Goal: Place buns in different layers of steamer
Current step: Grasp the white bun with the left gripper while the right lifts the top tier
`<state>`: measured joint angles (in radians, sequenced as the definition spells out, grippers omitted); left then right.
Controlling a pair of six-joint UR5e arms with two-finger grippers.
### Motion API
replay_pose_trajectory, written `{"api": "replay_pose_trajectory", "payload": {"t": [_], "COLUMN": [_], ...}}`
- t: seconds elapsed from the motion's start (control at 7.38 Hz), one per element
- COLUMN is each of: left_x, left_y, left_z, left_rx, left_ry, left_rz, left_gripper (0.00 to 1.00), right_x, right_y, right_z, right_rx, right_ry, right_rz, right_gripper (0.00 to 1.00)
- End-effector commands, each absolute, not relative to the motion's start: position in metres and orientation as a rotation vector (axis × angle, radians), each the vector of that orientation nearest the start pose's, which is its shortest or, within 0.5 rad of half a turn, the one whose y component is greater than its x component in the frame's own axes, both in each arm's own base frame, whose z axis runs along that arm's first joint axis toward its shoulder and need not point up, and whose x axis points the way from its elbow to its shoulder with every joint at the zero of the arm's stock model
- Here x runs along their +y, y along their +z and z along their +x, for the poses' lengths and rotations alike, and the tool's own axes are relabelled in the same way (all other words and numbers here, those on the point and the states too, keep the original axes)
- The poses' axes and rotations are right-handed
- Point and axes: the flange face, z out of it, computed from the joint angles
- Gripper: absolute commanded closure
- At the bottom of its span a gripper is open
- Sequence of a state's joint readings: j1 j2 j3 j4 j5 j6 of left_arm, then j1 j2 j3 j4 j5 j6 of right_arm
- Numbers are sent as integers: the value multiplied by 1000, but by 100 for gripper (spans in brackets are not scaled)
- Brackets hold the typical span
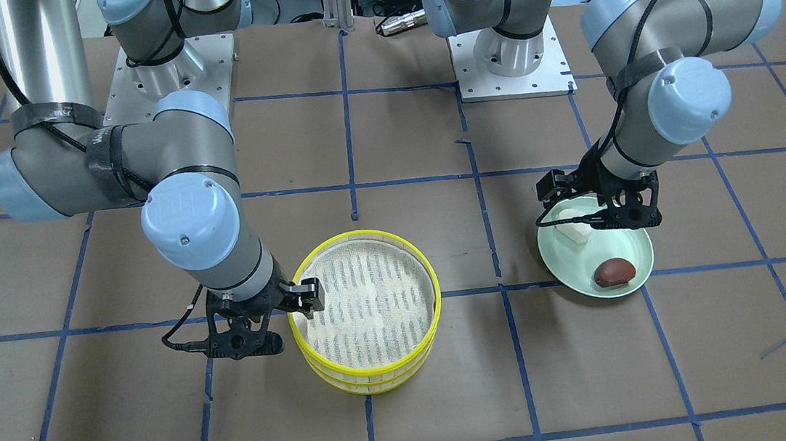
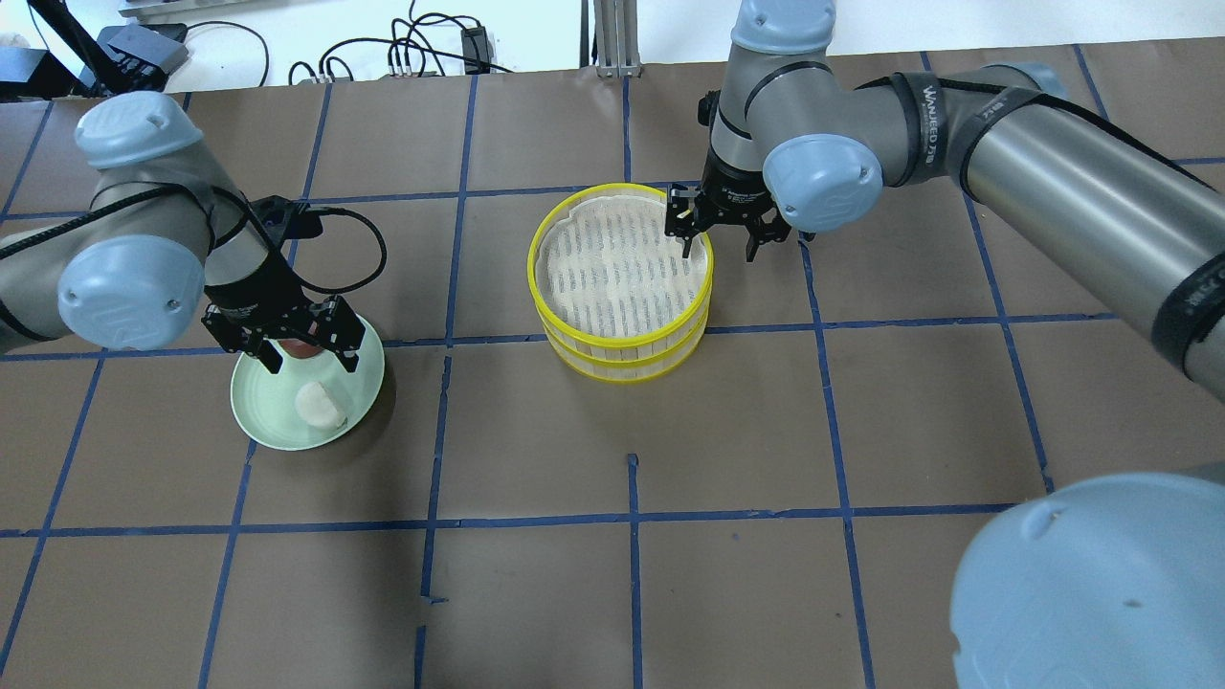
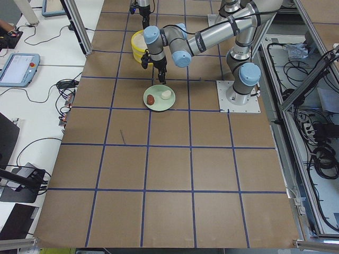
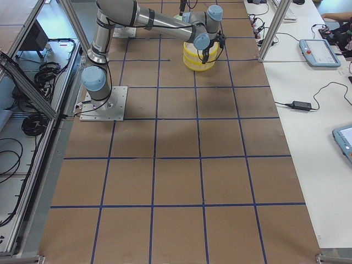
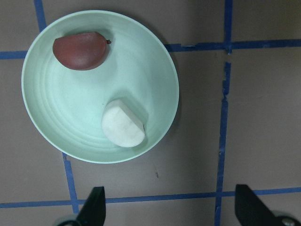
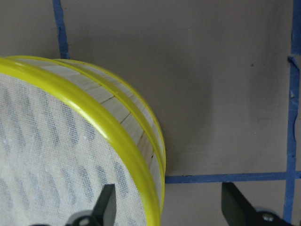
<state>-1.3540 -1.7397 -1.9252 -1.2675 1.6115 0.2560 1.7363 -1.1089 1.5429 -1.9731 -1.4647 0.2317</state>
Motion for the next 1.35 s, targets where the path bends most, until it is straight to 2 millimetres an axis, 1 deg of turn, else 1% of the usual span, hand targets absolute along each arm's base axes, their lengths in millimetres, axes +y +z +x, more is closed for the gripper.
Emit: {"api": "replay_pose_trajectory", "payload": {"t": [0.0,0.14,0.27,0.41,0.54,0.68,0.81,0.95,1.08,1.22], "left_x": [-509,-514,-515,-514,-510,-512,-514,-521,-528,-536], "left_y": [217,203,197,191,180,183,193,211,247,289], "left_z": [-8,-6,-6,-7,-7,-4,-2,-1,-6,-20], "left_rx": [3040,3039,3041,3041,3038,3008,2995,2993,2992,3000], "left_ry": [448,448,459,480,518,512,471,358,219,108], "left_rz": [77,75,73,77,85,90,86,75,80,96], "left_gripper": [7,7,7,18,45,71,84,89,93,98], "right_x": [-608,-607,-606,-603,-603,-601,-592,-596,-605,-616], "right_y": [272,272,272,272,274,279,296,329,340,344], "right_z": [248,248,248,247,245,244,242,229,199,156], "right_rx": [3035,3034,3035,3046,3056,3057,3059,3053,3083,3102], "right_ry": [92,103,108,131,142,149,176,104,113,127], "right_rz": [110,116,121,122,107,107,106,-2,-53,-38], "right_gripper": [57,74,80,85,85,86,87,87,87,87]}}
